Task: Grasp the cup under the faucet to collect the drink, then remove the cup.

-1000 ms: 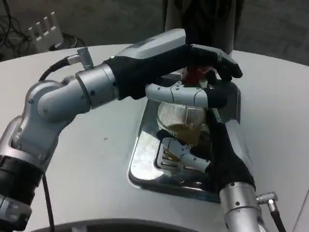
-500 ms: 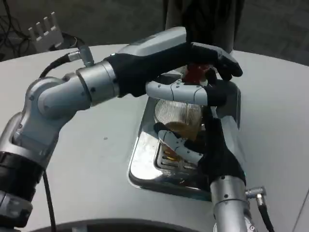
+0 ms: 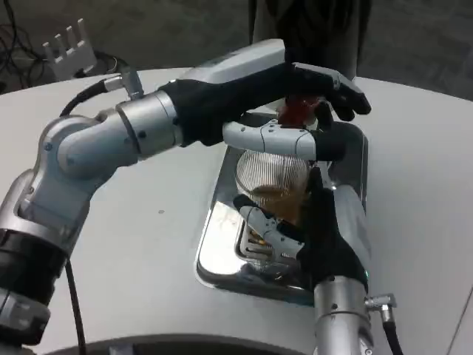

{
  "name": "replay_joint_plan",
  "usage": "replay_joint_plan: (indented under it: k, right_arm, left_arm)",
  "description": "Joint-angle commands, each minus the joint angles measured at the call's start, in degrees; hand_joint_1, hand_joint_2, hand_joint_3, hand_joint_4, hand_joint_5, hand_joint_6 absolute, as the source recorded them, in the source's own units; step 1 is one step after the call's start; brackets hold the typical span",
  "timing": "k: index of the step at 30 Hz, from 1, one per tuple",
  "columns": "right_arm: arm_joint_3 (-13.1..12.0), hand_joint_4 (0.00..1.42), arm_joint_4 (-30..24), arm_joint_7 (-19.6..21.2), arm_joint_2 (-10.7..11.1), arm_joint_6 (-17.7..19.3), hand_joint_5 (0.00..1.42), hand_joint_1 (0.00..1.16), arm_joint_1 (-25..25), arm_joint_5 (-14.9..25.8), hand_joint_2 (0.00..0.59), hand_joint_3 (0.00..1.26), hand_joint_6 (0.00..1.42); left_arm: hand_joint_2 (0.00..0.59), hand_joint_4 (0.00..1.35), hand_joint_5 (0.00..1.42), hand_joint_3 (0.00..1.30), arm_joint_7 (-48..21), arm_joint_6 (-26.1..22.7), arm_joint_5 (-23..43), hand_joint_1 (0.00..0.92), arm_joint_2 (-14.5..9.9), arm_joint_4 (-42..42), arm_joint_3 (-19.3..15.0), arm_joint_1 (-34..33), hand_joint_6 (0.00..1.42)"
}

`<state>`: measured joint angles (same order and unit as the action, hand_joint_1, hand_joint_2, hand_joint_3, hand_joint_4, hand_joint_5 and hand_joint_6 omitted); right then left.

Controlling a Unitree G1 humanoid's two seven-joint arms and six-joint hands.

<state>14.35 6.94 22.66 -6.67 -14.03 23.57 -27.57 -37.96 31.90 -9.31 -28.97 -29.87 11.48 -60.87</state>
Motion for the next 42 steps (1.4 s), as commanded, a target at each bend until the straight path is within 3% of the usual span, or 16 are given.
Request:
replay_joint_plan:
  k: [1, 7, 13, 20, 42]
  right_arm:
    - [0.35, 0.05, 1.46, 1.71, -3.28, 1.33, 0.08, 0.64, 0.65, 1.05, 0.209, 0.00, 0.00]
    - [0.56, 0.10, 2.07, 4.19, -4.24, 1.80, 0.13, 0.64, 1.03, 1.49, 0.212, 0.04, 0.01]
    - [0.84, 0.18, 4.17, 7.91, -5.79, 3.87, 0.21, 0.64, 1.18, 2.65, 0.215, 0.15, 0.07]
    - [2.30, 0.26, 6.17, 8.62, -5.96, 5.32, 0.27, 0.68, 1.27, 4.46, 0.213, 0.24, 0.12]
    - [2.36, 0.50, 8.47, 13.02, -5.58, 8.99, 0.46, 0.72, 2.21, 6.26, 0.222, 0.47, 0.27]
  left_arm:
    - [0.019, 0.33, 0.38, 0.35, -0.96, -0.29, -0.73, 0.000, -1.26, -0.58, -0.13, -0.53, 0.39]
    - [0.018, 0.33, 0.38, 0.35, -1.15, -0.36, -0.75, 0.000, -1.64, -0.15, -0.24, -0.15, 0.39]
    - [0.018, 0.33, 0.38, 0.35, -1.41, -0.64, -0.78, 0.000, -1.96, 0.34, -0.26, -0.02, 0.38]
    - [0.016, 0.33, 0.38, 0.35, -1.75, -0.85, -0.79, 0.000, -2.37, 0.66, -0.15, 0.04, 0.38]
    - [0.019, 0.33, 0.38, 0.35, -1.56, -0.31, -1.01, 0.000, -2.65, -0.38, -0.10, 0.27, 0.38]
